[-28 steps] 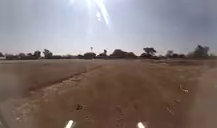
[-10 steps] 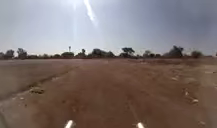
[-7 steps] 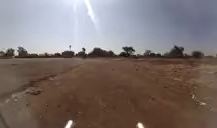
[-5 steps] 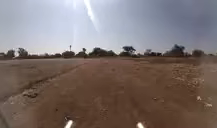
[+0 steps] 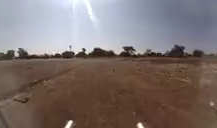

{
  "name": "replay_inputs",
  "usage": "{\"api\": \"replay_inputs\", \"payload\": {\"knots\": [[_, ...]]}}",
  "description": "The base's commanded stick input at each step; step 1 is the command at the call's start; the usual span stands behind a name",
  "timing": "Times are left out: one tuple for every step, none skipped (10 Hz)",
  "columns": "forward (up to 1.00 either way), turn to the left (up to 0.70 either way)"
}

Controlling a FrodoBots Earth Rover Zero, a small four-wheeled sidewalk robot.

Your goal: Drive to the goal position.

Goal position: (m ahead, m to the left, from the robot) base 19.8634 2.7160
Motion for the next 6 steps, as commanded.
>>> {"api": "replay_inputs", "payload": {"knots": [[0.50, 0.00], [0.50, 0.00], [0.50, 0.00], [0.50, 0.00], [0.50, 0.00], [0.50, 0.00]]}}
